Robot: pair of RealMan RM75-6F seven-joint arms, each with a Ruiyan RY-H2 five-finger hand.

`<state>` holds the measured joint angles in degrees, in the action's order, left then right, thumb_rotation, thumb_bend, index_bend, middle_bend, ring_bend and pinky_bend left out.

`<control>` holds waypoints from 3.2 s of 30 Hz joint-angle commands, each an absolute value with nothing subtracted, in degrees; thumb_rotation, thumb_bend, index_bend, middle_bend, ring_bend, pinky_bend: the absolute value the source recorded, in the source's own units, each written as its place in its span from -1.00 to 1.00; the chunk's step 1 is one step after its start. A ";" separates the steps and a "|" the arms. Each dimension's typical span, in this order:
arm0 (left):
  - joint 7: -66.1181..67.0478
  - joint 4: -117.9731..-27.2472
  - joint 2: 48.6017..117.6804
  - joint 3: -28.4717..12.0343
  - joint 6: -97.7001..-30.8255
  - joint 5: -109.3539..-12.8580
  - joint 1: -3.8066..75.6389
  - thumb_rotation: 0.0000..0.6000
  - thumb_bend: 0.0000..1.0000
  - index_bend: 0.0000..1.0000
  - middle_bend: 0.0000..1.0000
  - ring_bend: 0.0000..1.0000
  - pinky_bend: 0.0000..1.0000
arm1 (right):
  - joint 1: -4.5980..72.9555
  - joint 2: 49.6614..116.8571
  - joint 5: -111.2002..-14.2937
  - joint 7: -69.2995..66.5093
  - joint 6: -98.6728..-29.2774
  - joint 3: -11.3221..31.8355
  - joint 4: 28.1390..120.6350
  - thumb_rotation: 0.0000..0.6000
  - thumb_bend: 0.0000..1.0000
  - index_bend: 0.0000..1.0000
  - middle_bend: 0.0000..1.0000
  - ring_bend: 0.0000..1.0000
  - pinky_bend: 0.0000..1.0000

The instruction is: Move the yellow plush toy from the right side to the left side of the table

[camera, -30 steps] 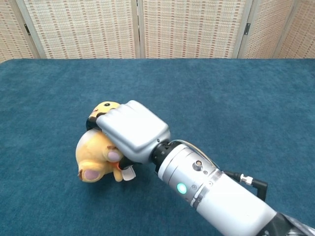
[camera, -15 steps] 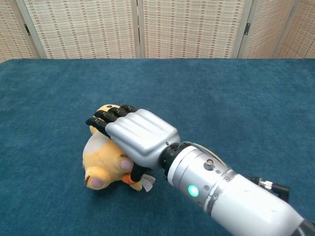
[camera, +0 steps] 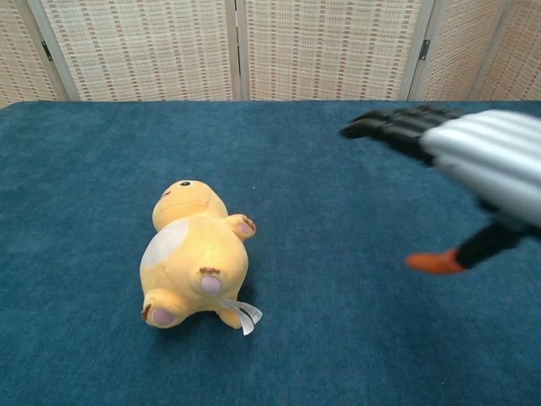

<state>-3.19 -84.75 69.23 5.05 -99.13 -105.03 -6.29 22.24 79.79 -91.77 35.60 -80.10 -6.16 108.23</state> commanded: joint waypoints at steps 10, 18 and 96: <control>18.80 -93.05 86.64 4.62 -79.92 -114.44 4.26 1.00 -0.50 -1.00 -0.84 -0.96 -0.70 | -2.73 71.06 -96.43 -4.92 -105.87 -16.94 74.59 1.00 -0.79 -1.00 -1.00 -1.00 -1.00; 32.76 -93.07 96.54 -1.66 -70.27 -108.83 9.30 1.00 -0.50 -1.00 -0.88 -1.00 -0.83 | -6.23 71.48 -94.22 -17.36 -105.61 -14.65 66.18 1.00 -0.78 -1.00 -1.00 -1.00 -1.00; -25.89 -29.50 98.01 5.39 -100.63 -101.58 11.49 1.00 -0.50 -1.00 -1.00 -1.00 -0.60 | -11.22 70.52 -107.20 -5.55 -101.09 -12.53 80.48 1.00 -0.70 -1.00 -1.00 -1.00 -1.00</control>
